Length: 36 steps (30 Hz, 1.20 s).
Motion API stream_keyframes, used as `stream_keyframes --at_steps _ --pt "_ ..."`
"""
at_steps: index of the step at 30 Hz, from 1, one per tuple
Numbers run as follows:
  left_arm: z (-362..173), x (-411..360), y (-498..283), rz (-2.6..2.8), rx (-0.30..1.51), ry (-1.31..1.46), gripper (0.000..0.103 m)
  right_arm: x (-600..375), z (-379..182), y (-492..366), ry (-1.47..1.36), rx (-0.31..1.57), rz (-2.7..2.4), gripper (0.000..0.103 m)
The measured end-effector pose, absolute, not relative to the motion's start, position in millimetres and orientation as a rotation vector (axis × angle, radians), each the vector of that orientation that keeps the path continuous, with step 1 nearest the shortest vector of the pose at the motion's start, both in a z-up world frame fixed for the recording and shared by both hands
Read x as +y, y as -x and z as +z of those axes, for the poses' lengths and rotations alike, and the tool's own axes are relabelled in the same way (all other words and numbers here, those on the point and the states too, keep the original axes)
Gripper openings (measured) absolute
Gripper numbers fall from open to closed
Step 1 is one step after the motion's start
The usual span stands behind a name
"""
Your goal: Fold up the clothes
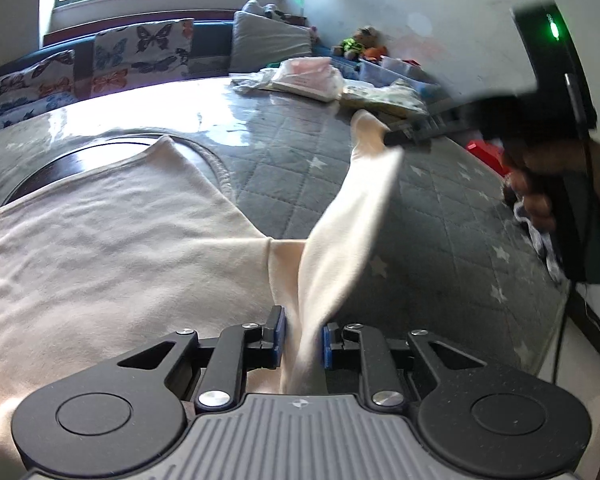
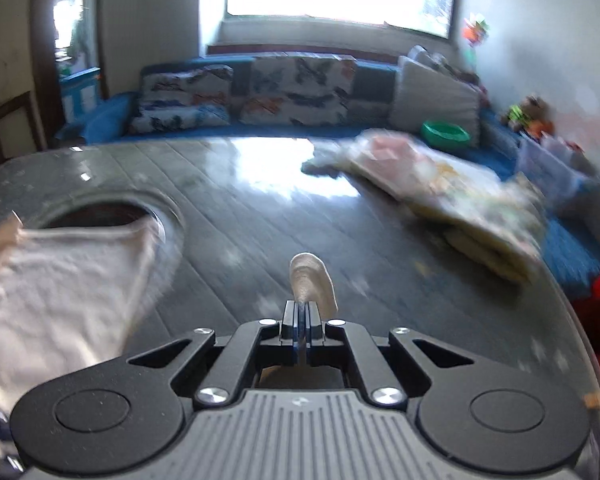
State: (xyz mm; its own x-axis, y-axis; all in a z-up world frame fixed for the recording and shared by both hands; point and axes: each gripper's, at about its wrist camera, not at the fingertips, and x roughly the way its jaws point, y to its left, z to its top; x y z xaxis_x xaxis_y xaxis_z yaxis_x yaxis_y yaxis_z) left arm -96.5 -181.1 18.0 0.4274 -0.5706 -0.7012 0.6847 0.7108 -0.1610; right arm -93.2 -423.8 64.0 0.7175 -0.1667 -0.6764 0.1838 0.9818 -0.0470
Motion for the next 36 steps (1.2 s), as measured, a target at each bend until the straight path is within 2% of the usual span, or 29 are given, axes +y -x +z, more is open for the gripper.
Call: stream_keyframes --at_steps 5,8,13,15,22,24,26,31,36 --pt "16.6 -179.1 103.7 -0.828 0.799 -0.219 0.02 -442.6 31.8 120.7 -0.085 0.835 -0.26 0.004" --pt "16.8 -178.4 105.4 -0.848 0.802 -0.237 0.02 -451.1 28.2 138.0 -0.113 0.827 -0.308 0.015" --pt "19.0 -181.7 115.3 -0.889 0.788 -0.278 0.03 -462.4 44.2 138.3 -0.122 0.768 -0.322 0.021" --pt "18.7 -181.8 115.6 -0.886 0.786 -0.284 0.032 -466.6 45.9 128.9 -0.158 0.767 -0.292 0.031" --pt "18.7 -177.5 112.2 -0.887 0.8 -0.271 0.033 -478.0 25.0 125.0 -0.213 0.814 -0.272 0.029" --pt "17.6 -179.5 112.4 -0.893 0.801 -0.275 0.037 -475.1 25.3 130.4 -0.19 0.805 -0.266 0.008" --pt "17.4 -180.6 113.3 -0.901 0.798 -0.279 0.041 -471.6 31.5 138.0 -0.146 0.787 -0.283 0.006" --pt "15.9 -180.4 113.7 -0.919 0.797 -0.274 0.048 -466.9 45.7 161.8 -0.068 0.781 -0.346 0.006" --pt "17.7 -181.3 115.0 -0.932 0.802 -0.284 0.052 -475.4 28.4 169.2 -0.033 0.836 -0.426 0.018"
